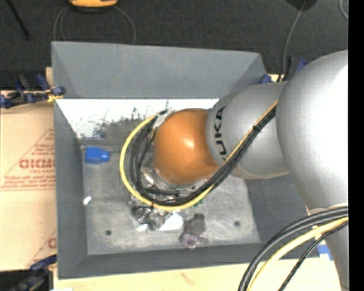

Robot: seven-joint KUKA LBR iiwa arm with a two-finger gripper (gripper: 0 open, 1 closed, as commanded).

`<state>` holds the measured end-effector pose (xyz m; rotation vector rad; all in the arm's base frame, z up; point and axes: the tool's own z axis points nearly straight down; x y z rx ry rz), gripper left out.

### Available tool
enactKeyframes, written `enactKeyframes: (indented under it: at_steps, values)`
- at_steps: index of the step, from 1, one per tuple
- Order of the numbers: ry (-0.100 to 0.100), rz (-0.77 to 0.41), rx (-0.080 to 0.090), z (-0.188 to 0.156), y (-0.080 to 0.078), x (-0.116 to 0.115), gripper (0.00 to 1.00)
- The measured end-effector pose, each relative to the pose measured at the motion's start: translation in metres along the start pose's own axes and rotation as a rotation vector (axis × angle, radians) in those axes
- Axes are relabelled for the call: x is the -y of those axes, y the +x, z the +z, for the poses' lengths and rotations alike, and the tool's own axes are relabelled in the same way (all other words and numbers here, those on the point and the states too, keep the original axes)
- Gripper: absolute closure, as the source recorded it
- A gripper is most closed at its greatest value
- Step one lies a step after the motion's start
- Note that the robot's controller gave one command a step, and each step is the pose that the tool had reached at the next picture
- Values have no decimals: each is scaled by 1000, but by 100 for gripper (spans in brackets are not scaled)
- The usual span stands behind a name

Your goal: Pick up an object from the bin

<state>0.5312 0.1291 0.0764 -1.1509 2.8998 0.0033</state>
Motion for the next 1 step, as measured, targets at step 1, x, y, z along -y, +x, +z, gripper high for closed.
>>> enactKeyframes:
  at_steps: [1]
  values:
    - [-3,-214,-12,-124,-16,-7,100]
